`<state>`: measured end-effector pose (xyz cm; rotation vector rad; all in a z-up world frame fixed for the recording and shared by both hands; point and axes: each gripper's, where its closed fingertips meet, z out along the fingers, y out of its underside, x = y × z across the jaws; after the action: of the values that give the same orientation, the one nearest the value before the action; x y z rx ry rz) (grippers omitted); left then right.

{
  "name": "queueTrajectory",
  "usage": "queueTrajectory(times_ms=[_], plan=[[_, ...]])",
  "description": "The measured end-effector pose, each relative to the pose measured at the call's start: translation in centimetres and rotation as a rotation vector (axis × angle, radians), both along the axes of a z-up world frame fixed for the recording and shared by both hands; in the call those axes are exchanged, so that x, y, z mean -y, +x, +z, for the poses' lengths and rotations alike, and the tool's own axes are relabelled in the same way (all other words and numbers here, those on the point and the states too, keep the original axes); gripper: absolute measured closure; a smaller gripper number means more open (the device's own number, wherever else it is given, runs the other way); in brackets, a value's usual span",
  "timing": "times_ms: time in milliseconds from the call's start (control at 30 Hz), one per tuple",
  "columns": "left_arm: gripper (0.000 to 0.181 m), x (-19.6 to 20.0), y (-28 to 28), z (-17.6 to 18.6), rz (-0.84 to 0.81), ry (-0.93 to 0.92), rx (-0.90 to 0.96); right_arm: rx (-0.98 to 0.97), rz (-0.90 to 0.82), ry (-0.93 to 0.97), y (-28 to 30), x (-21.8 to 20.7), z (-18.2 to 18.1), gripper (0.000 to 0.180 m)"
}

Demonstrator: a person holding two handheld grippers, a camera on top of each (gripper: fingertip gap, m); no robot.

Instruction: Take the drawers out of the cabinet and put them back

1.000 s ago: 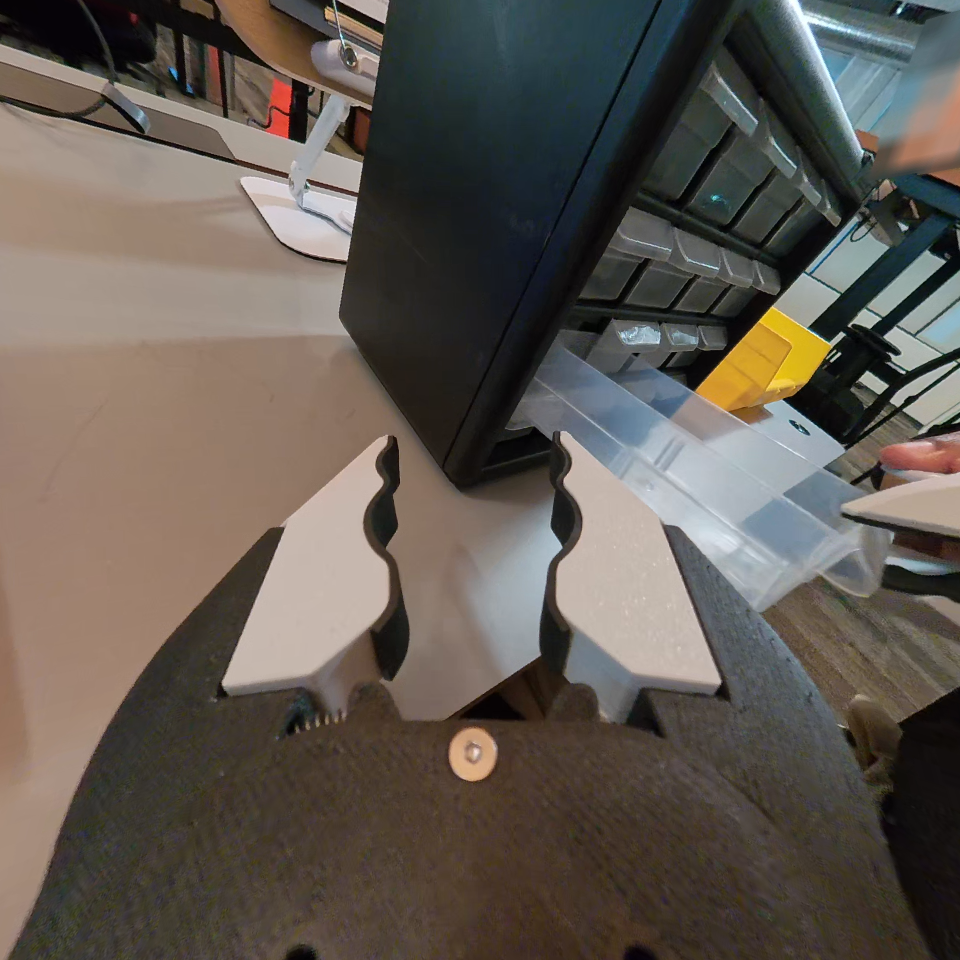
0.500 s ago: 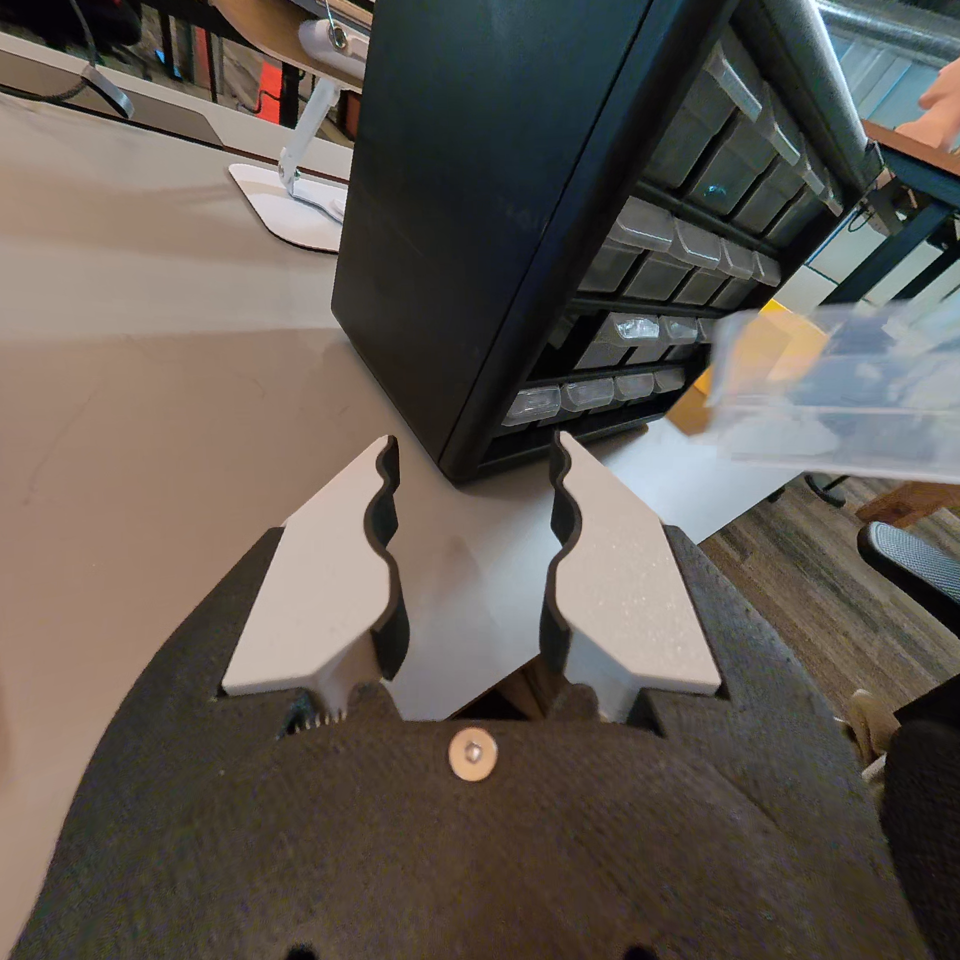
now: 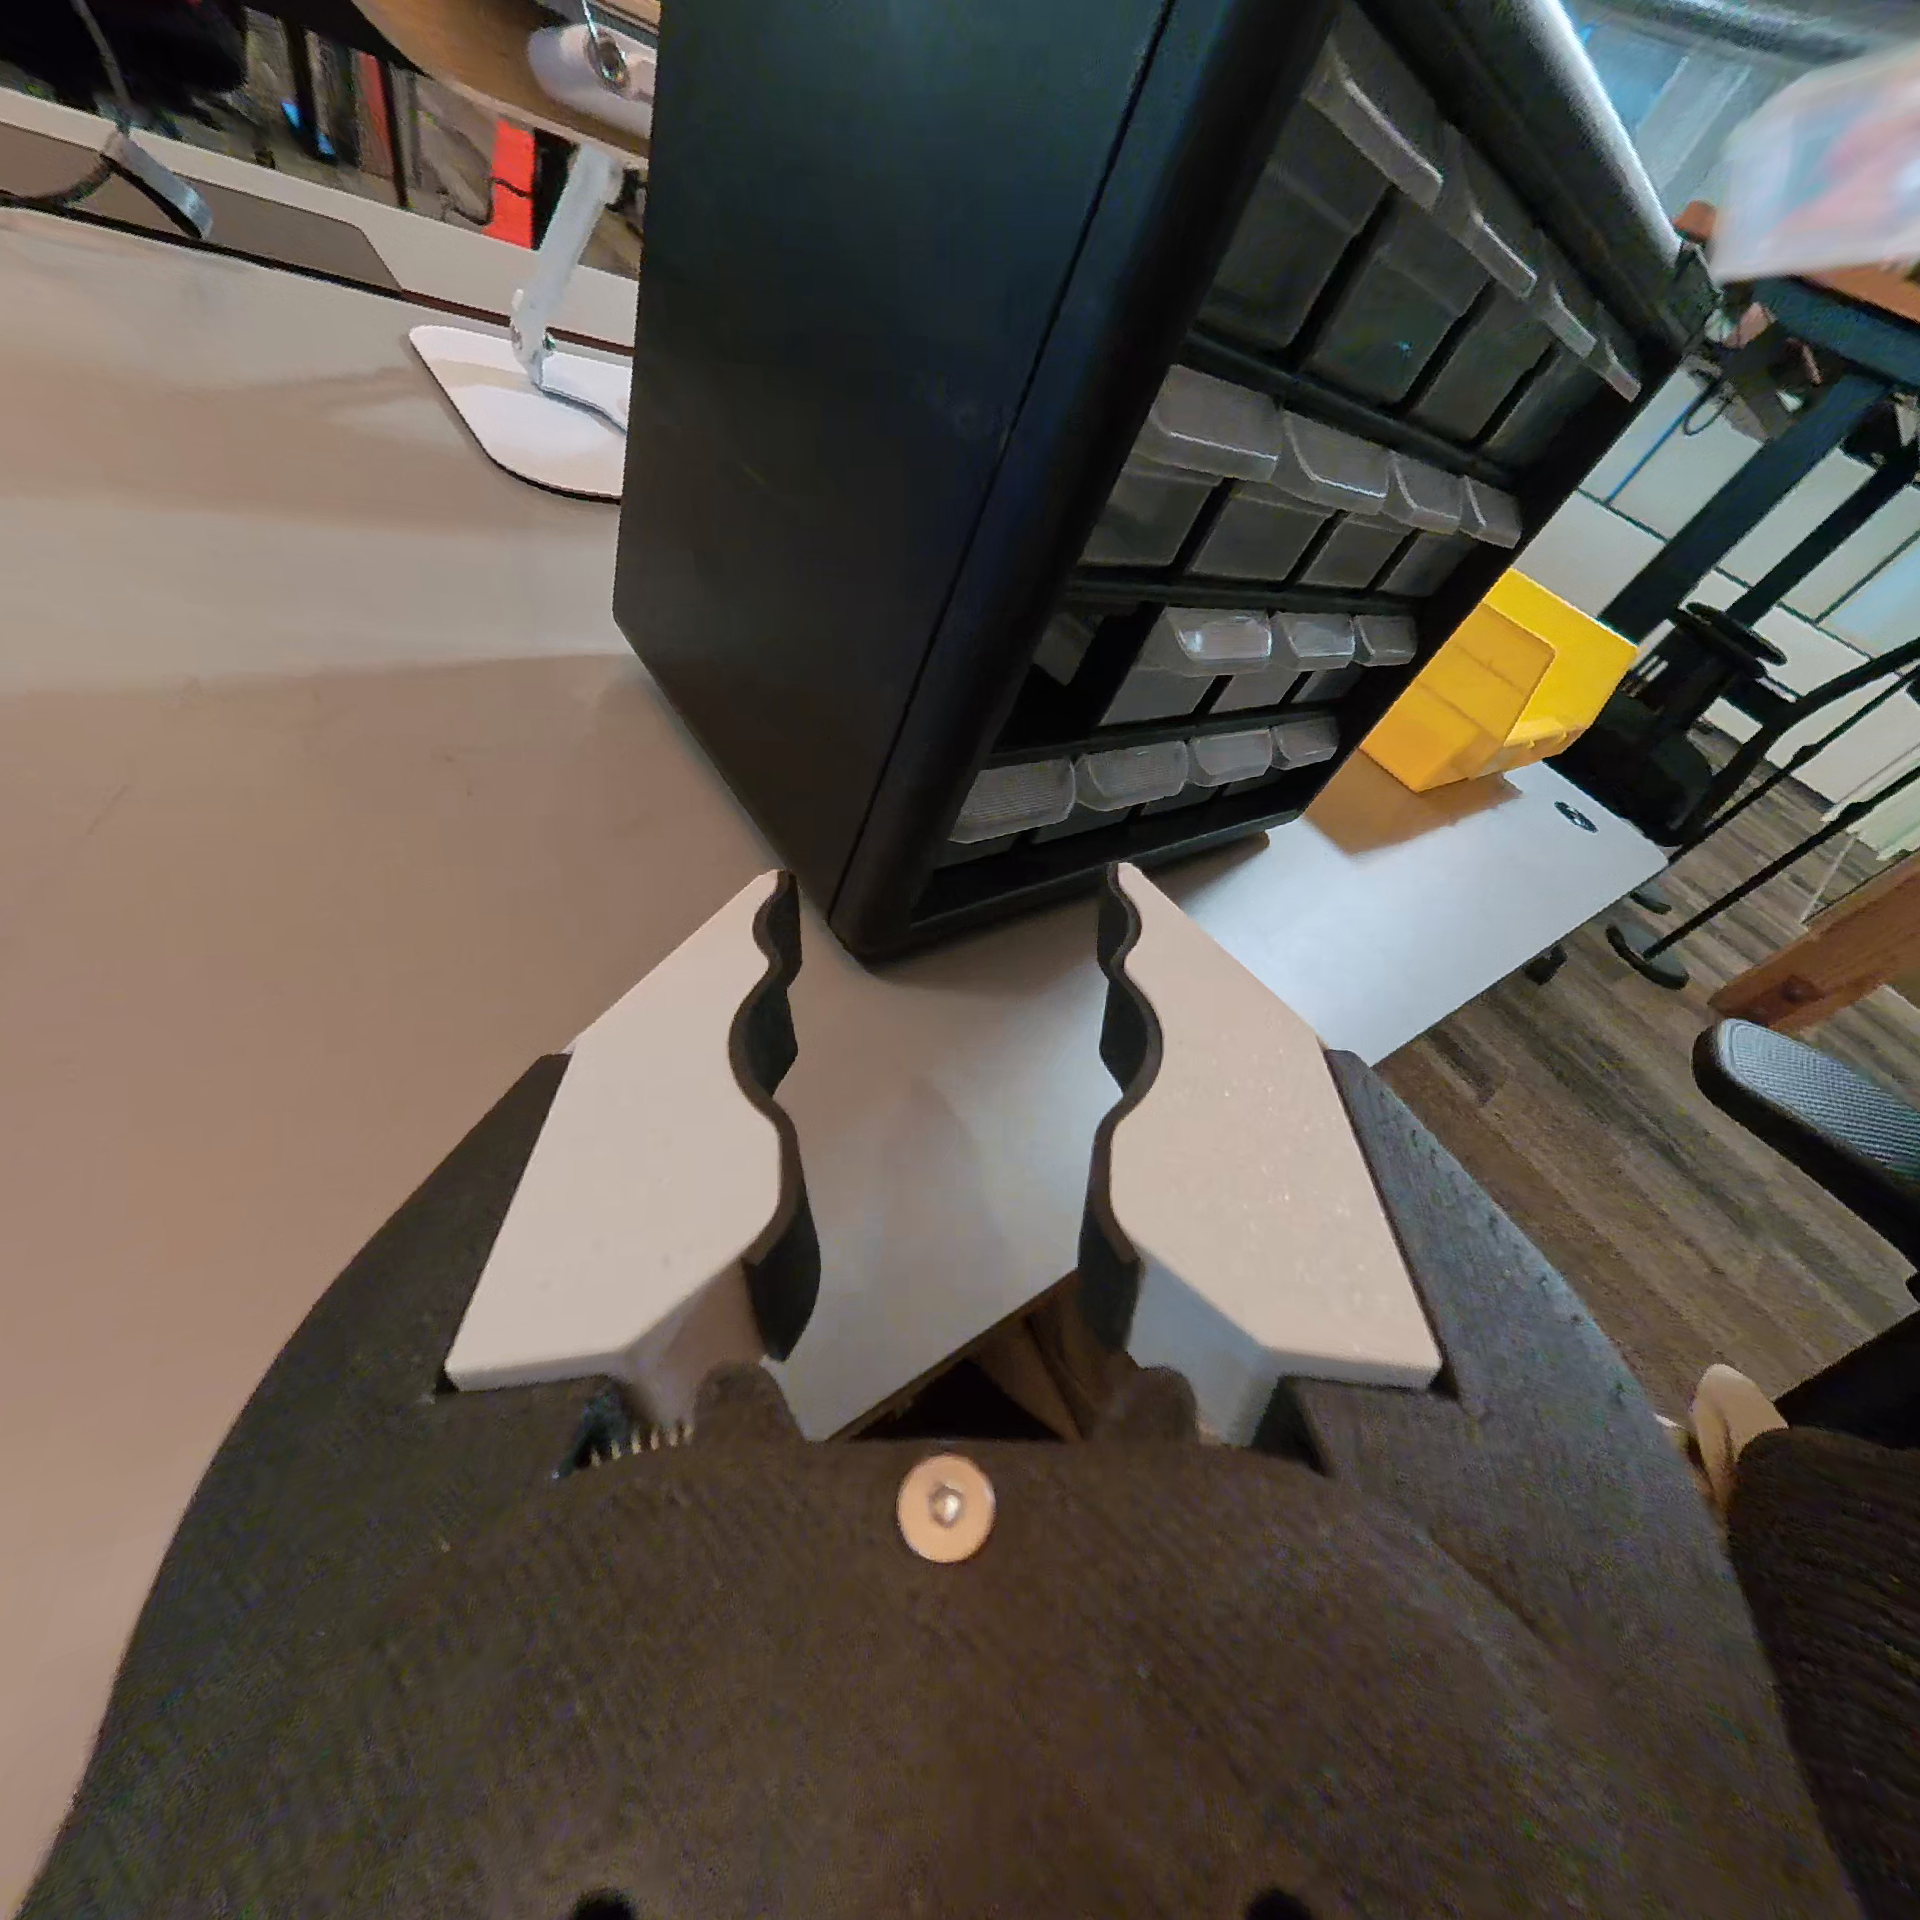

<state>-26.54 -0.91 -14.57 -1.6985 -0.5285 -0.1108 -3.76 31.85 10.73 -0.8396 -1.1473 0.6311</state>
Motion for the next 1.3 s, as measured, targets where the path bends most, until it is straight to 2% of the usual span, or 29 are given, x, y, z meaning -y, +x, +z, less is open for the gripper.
queueTrajectory(times_ms=[133, 267, 400, 533, 633, 733, 833, 1067, 1167, 1233, 1300], plan=[[0.124, 0.1, 0.0, 0.0, 0.011, 0.003, -0.006, 0.112, -0.134, -0.076, -3.7, -8.4, -6.4, 0.165], [0.124, -0.1, 0.2, -0.1, -0.001, 0.018, 0.037, 0.306, -0.185, -0.088, -8.7, -14.0, -13.2, 0.165], [0.124, -0.2, 0.2, -0.1, -0.007, 0.026, 0.053, 0.493, -0.244, -0.087, -12.0, -18.2, -18.5, 0.165], [0.125, -0.7, 0.3, -0.3, -0.026, 0.043, 0.093, 0.648, -0.278, -0.124, -14.3, -20.5, -23.1, 0.164], [0.125, -1.1, 0.4, -0.4, -0.041, 0.057, 0.125, 0.667, -0.249, -0.182, -16.2, -20.6, -24.0, 0.163], [0.124, -1.4, 0.5, -0.4, -0.056, 0.065, 0.15, 0.722, -0.207, -0.348, -17.3, -20.0, -25.0, 0.162], [0.124, -1.5, 0.7, -0.2, -0.068, 0.079, 0.162, 0.765, -0.21, -0.489, -17.3, -19.9, -26.3, 0.152], [0.124, -1.4, 2.2, 1.2, -0.114, 0.143, 0.21, 0.578, -0.08, -0.674, -15.2, -18.5, -23.7, 0.136], [0.125, -1.4, 2.7, 2.3, -0.133, 0.219, 0.267, 0.565, -0.127, -0.689, -12.9, -19.2, -23.5, 0.143], [0.126, -1.4, 2.5, 2.5, -0.13, 0.242, 0.288, 0.614, -0.21, -0.695, -11.4, -20.3, -24.6, 0.152], [0.126, -1.6, 2.3, 2.4, -0.126, 0.245, 0.301, 0.696, -0.27, -0.719, -10.6, -20.8, -26.5, 0.15]])
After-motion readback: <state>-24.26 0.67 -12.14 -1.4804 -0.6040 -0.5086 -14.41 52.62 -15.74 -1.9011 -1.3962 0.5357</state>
